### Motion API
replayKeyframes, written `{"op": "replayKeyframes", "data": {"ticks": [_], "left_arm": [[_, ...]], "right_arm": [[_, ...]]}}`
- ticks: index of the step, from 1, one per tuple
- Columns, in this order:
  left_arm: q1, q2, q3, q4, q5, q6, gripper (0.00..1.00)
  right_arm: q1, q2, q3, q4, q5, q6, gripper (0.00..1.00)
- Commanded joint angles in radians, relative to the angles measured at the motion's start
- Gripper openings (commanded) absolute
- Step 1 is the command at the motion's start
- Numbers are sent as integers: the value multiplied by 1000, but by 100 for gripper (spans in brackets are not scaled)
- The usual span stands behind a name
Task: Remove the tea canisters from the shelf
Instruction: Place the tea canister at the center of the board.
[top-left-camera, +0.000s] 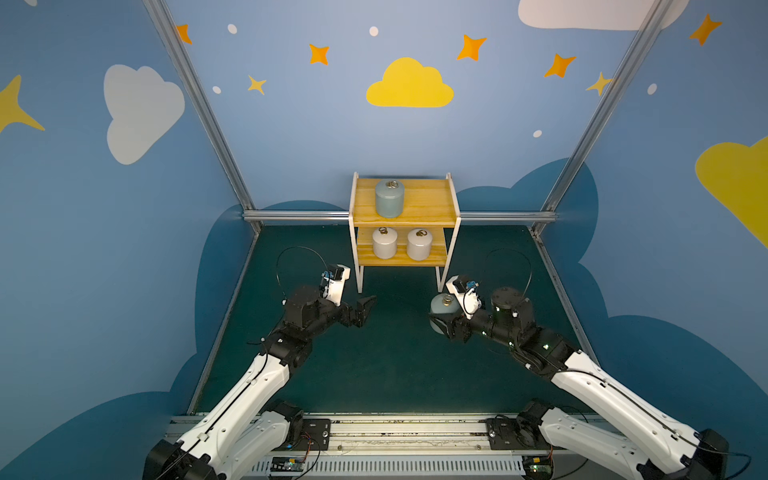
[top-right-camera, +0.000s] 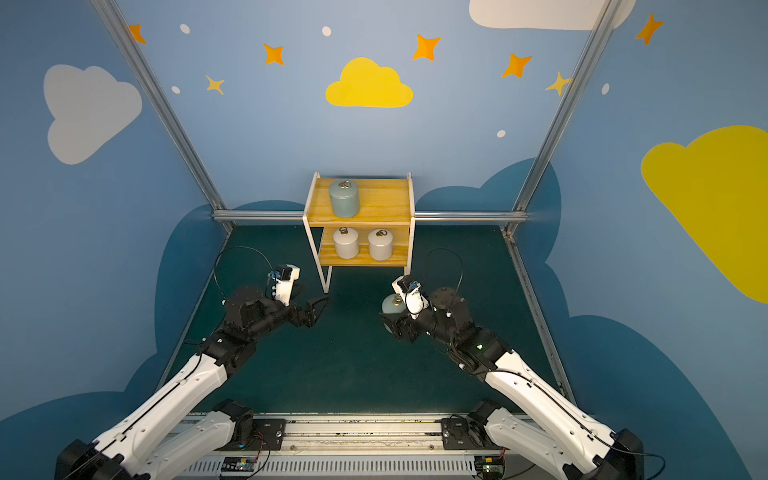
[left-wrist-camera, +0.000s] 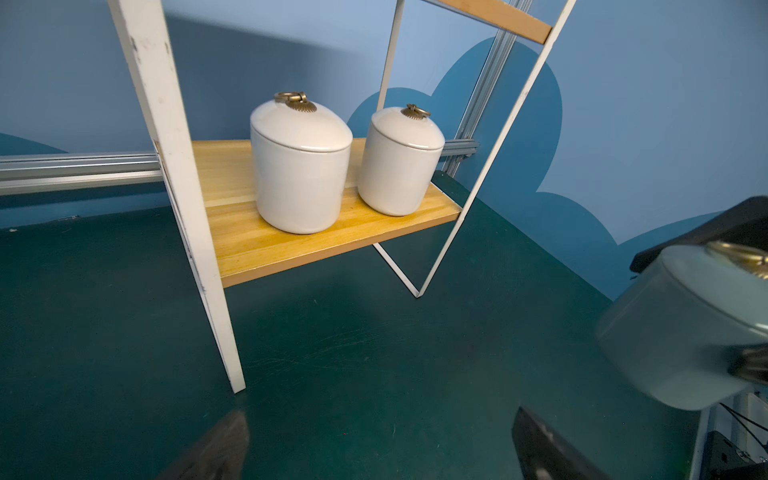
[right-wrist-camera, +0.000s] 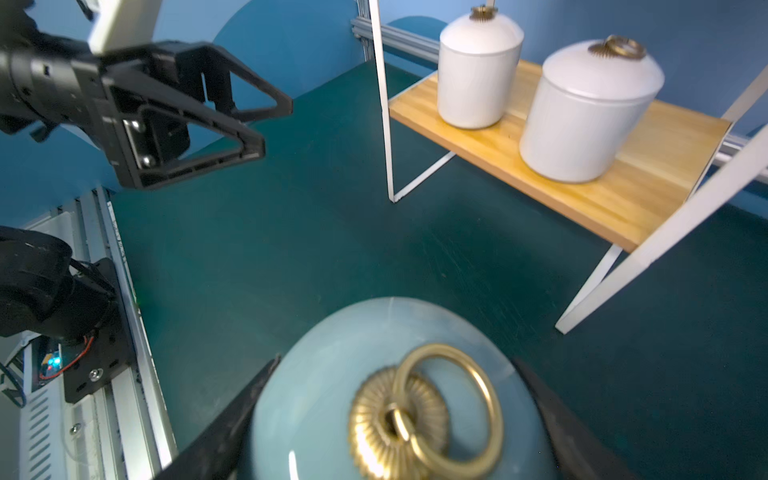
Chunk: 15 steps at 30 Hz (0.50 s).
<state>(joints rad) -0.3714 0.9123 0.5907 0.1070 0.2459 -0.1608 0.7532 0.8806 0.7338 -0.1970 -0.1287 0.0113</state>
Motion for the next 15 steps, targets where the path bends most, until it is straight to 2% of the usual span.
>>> {"op": "replayKeyframes", "data": {"ticks": [1, 8, 15], "left_arm": [[3, -19, -13, 30, -5, 6, 100], [3, -30, -46, 55, -37, -3, 100], [2, -24, -68, 75, -32, -11, 100]], "right_arm": [[29, -57, -47, 133, 62, 19, 58], [67, -138, -223, 221, 136, 63, 57], [109, -174, -401, 365, 260, 112, 57]]}}
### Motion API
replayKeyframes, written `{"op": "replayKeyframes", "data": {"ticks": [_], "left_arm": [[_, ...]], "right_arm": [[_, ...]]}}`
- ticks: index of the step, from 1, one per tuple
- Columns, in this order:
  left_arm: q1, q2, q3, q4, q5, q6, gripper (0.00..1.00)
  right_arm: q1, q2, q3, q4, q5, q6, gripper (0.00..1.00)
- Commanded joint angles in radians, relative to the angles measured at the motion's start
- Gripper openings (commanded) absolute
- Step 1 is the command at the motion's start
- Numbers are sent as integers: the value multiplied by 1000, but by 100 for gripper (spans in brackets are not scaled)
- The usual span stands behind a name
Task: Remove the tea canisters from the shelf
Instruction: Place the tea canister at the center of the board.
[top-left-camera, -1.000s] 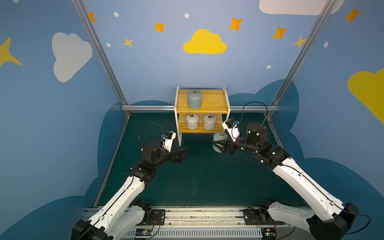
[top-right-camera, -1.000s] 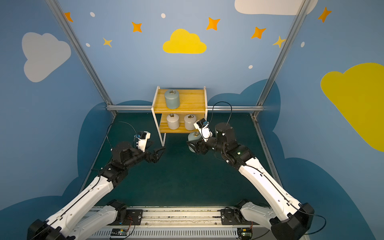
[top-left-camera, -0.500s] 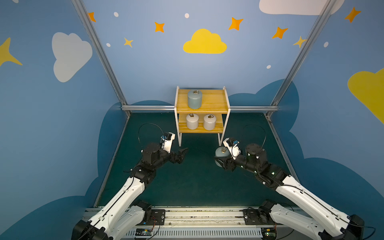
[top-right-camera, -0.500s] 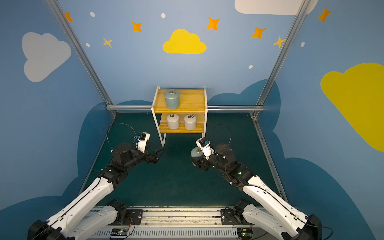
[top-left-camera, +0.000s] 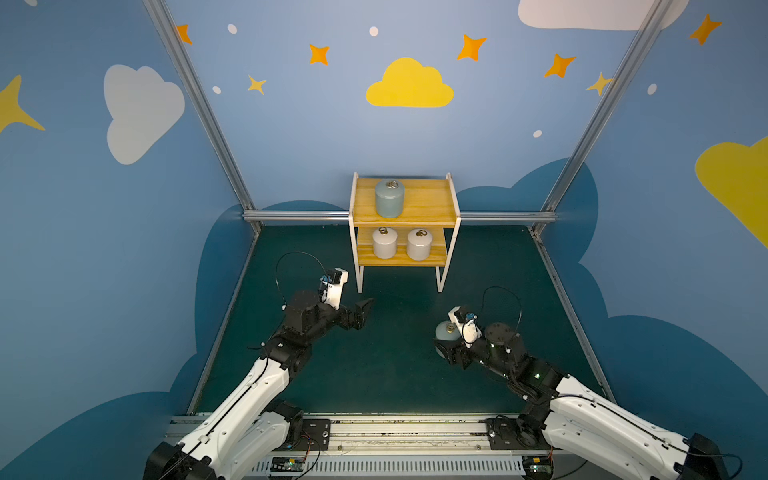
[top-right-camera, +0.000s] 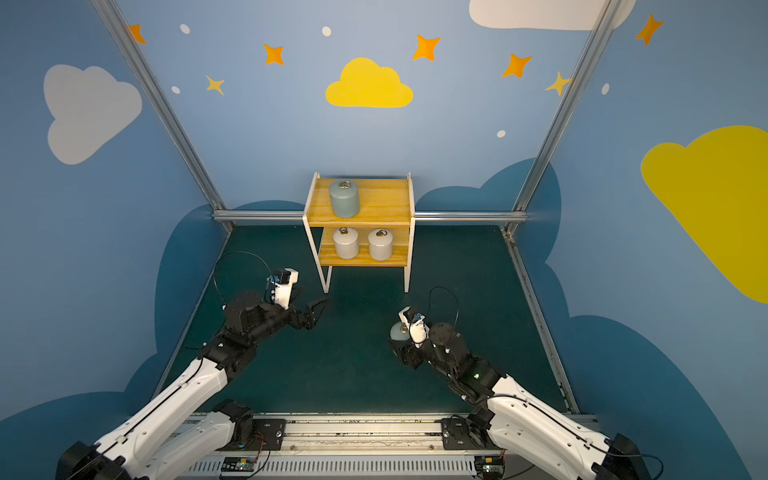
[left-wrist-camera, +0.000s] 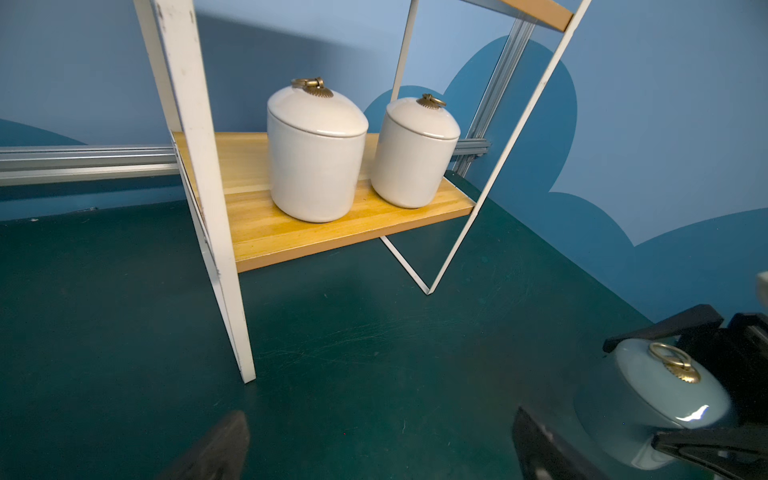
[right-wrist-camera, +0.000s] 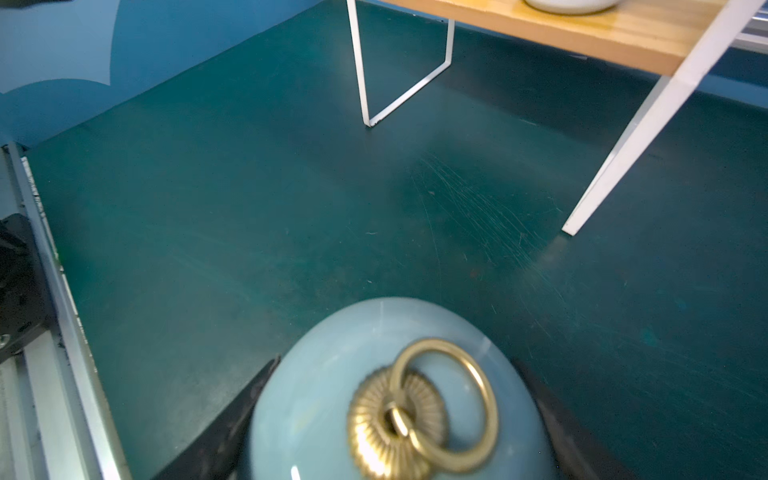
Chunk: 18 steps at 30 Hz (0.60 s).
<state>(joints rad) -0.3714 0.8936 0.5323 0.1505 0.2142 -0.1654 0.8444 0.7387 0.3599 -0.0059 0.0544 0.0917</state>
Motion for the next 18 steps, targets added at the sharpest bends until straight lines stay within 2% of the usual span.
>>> {"op": "replayKeyframes", "data": {"ticks": [1, 6, 18], "left_arm": [[2, -5, -12, 32, 0, -8, 100], [1, -8, -21, 35, -4, -8, 100], [1, 9, -26, 44, 9, -15, 99]], "right_arm": [[26, -36, -53, 195, 100, 39, 57], [50, -31, -129, 265, 145, 76, 56], [87, 37, -174, 324, 200, 123, 55]]}}
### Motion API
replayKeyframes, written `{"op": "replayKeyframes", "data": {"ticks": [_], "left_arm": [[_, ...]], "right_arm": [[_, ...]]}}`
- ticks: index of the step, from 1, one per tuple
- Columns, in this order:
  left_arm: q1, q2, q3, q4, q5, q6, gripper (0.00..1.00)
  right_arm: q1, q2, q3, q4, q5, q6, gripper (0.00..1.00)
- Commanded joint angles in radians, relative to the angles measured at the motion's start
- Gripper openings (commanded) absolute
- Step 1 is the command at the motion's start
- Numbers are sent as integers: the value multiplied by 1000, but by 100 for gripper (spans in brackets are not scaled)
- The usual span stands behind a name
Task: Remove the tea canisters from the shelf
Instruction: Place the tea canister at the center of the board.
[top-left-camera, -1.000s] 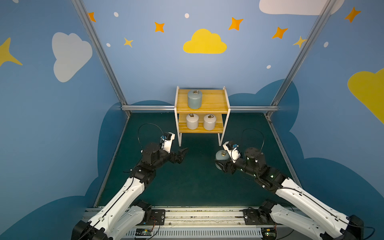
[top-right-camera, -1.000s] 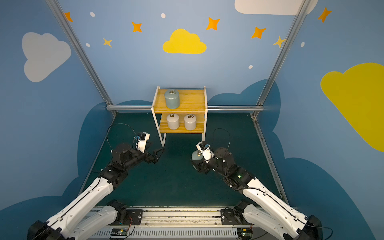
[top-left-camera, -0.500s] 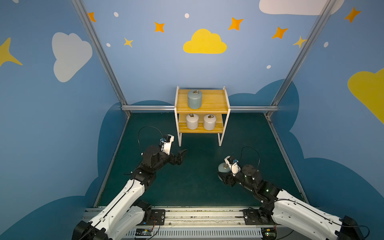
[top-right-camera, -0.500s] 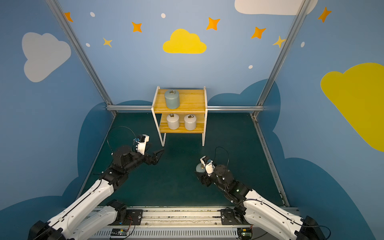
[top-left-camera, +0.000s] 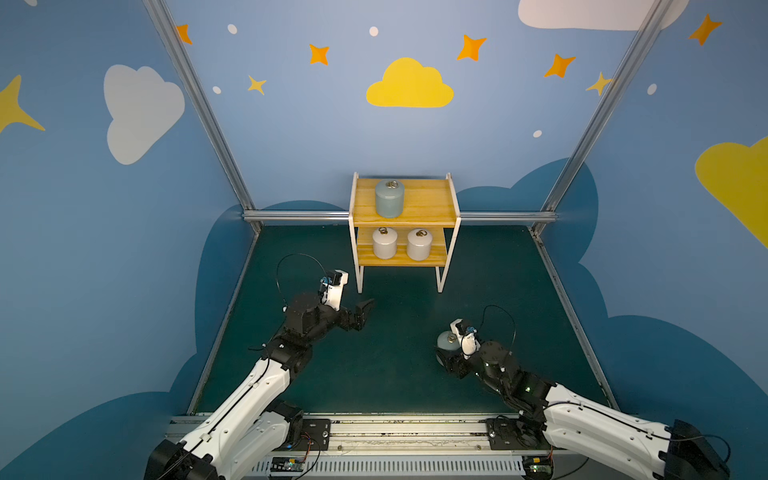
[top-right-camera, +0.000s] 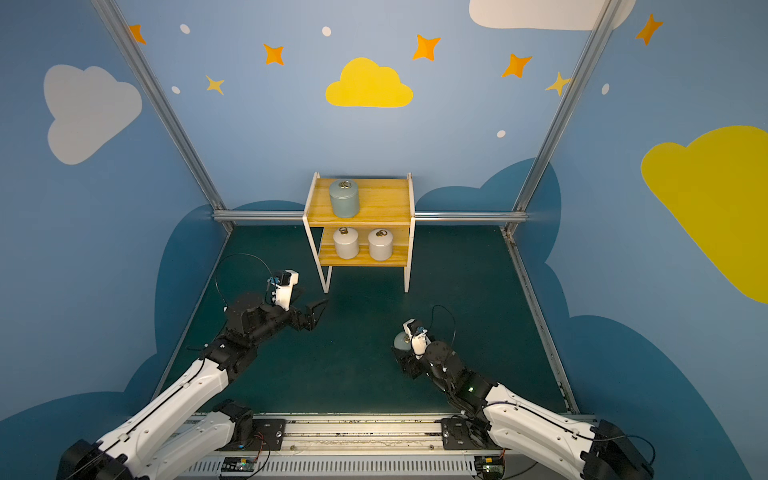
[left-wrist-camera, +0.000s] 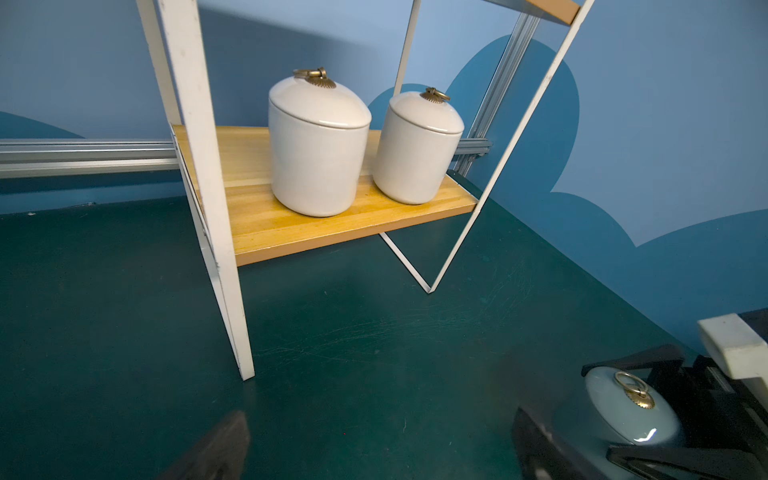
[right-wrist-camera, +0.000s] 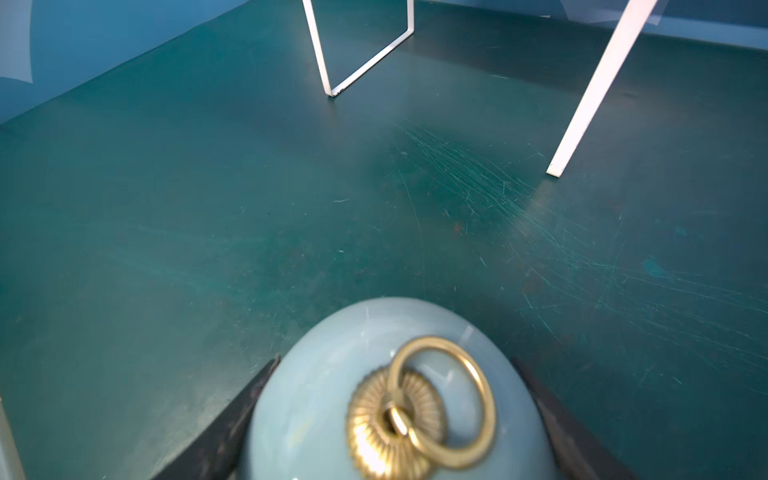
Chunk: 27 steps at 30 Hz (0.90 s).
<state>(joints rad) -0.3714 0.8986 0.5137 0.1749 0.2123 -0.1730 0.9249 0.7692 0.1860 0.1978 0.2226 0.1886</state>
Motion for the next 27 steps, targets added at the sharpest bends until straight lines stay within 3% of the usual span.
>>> {"op": "replayKeyframes", "data": {"ticks": [1, 27], "left_arm": [[-1, 3, -7, 20, 12, -6, 100], [-4, 23, -8, 17, 15, -6, 99]], "right_arm": [[6, 13, -3, 128, 36, 30, 55], [11, 142, -19, 228, 16, 66, 55]]}}
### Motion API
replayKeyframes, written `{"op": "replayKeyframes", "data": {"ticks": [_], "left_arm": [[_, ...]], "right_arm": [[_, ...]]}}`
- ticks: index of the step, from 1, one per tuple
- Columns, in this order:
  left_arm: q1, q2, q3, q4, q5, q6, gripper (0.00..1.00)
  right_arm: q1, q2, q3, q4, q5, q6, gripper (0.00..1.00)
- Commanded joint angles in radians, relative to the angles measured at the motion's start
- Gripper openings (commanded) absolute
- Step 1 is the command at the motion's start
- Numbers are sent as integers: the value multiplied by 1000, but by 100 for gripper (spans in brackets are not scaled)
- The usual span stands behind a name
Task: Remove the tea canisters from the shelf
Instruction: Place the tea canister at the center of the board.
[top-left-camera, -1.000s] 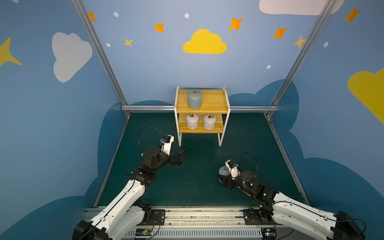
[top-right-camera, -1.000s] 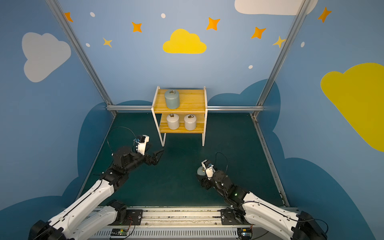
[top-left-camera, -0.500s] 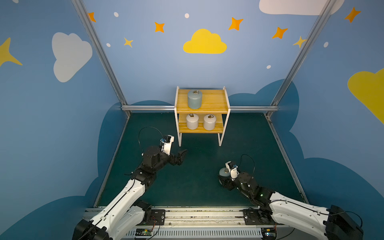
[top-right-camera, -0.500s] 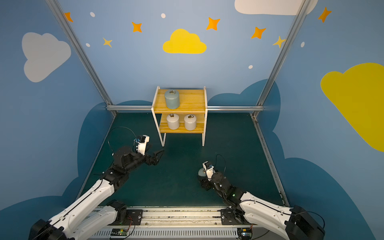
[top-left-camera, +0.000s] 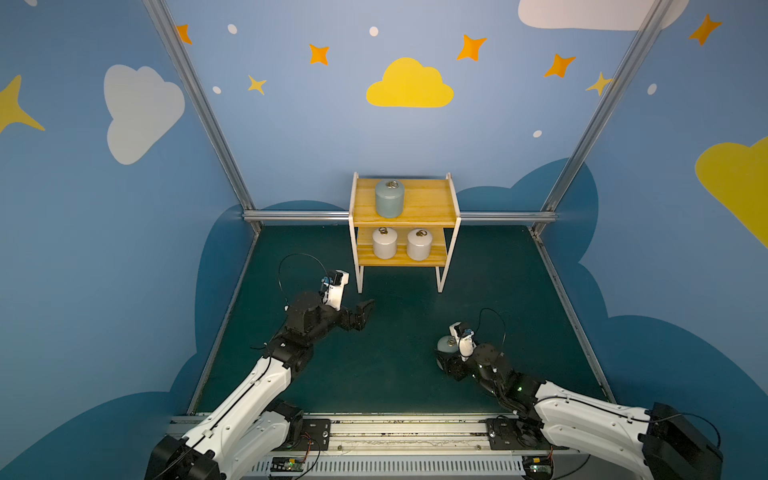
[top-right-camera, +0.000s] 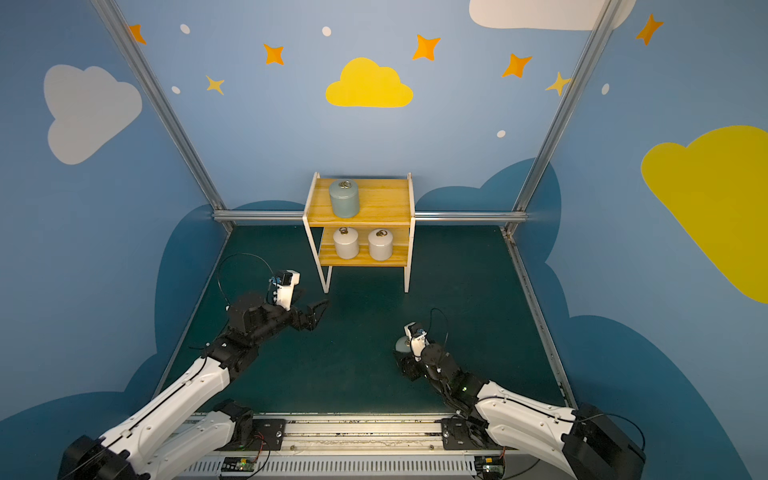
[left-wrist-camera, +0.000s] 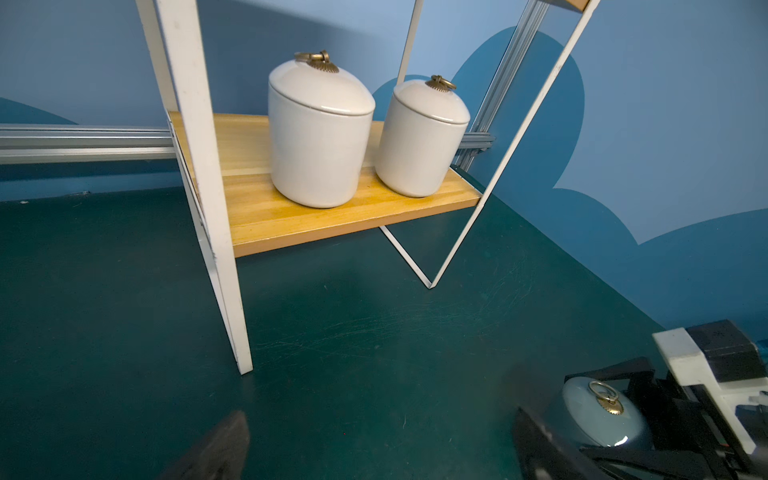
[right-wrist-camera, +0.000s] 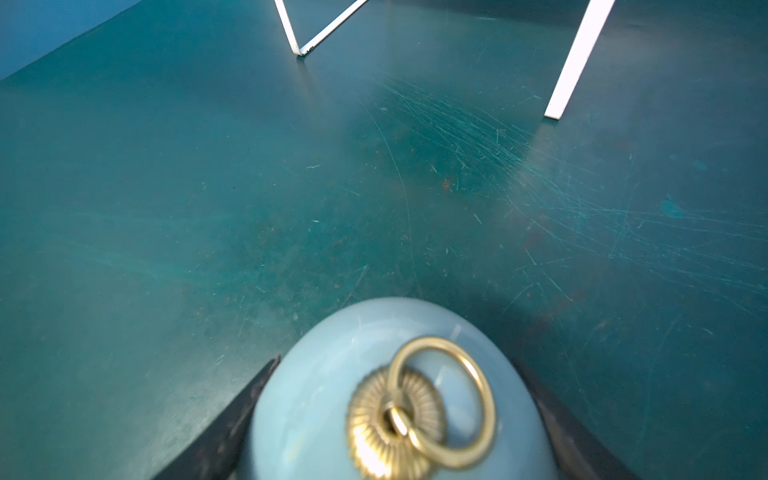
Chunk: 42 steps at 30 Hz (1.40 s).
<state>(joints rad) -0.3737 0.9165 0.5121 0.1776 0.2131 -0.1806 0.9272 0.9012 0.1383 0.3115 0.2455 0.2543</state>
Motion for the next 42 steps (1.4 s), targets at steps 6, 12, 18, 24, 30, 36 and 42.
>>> {"op": "replayKeyframes", "data": {"ticks": [6, 12, 18, 24, 30, 36, 42], "left_arm": [[-1, 5, -10, 14, 13, 4, 99], [-2, 8, -10, 13, 14, 3, 99], [-2, 8, -13, 14, 14, 2, 100], [-1, 4, -15, 11, 12, 2, 99], [-2, 1, -14, 8, 13, 3, 99], [-2, 1, -21, 9, 13, -2, 99], [-2, -6, -30, 10, 11, -4, 99]], "right_arm": [[16, 46, 31, 160, -14, 1, 55], [29, 60, 56, 168, -16, -19, 55], [43, 99, 60, 207, -32, -13, 55], [71, 149, 68, 241, -24, -12, 54], [75, 134, 64, 221, -14, -23, 54], [74, 79, 64, 120, 8, 3, 55], [74, 57, 54, 66, 10, 9, 58]]}}
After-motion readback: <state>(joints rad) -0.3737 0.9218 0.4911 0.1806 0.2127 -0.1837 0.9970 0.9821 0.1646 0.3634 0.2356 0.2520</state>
